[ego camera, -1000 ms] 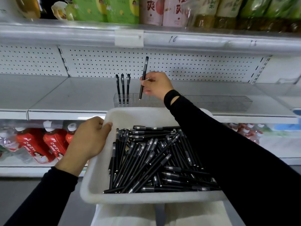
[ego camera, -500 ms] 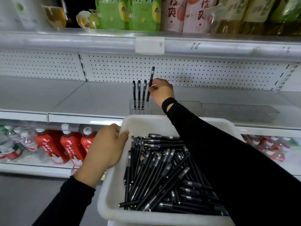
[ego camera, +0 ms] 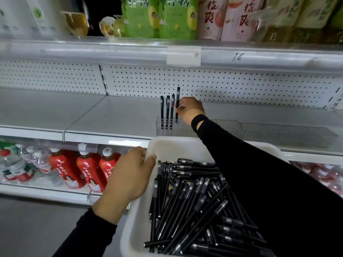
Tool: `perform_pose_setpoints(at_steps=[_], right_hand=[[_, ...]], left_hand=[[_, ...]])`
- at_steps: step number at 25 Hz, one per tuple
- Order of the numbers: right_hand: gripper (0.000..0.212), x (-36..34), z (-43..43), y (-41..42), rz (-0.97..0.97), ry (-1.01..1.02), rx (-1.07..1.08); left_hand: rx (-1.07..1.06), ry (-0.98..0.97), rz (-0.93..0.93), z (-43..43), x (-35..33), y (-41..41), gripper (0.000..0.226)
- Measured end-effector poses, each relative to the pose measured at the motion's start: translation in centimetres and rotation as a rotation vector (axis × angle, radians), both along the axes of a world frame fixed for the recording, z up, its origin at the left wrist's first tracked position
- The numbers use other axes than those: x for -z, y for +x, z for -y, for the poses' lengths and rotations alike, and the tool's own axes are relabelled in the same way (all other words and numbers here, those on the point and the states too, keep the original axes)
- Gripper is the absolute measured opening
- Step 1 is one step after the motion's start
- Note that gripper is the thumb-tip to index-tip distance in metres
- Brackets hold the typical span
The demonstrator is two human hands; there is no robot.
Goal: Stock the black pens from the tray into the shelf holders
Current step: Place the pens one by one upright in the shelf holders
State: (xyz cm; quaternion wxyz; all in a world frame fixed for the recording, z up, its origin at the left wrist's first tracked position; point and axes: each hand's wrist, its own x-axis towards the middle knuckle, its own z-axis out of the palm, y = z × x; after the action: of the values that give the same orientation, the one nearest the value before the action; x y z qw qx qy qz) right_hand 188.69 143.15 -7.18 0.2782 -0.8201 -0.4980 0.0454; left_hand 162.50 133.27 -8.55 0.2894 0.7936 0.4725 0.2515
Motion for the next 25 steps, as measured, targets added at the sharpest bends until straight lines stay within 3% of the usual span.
perform_pose_setpoints(at_steps=[7, 17, 20, 25], right_hand=[[0.018, 0.6, -0.2, 0.5, -0.128, -0.058, 0.048], [0.020, -1.3, 1.3, -0.1, -0.044, -0.147, 0.066], [0.020, -3.1, 4.5, -0.4, 0.012, -0.100, -0.032], [0.022, -4.3, 10.1, -3.5, 0.038, -0.080, -0.373]], left_hand=[[-0.011, 0.018, -0.009, 0.1, 0.1, 0.1, 0.024], [-0.020, 0.031, -0.029, 0.0, 0.2, 0.0, 0.024], [-0.018, 0.025, -0.036, 0.0, 0.1, 0.0, 0.023], [-0.003, 0.009, -0.041, 0.3, 0.0, -0.1, 0.025]])
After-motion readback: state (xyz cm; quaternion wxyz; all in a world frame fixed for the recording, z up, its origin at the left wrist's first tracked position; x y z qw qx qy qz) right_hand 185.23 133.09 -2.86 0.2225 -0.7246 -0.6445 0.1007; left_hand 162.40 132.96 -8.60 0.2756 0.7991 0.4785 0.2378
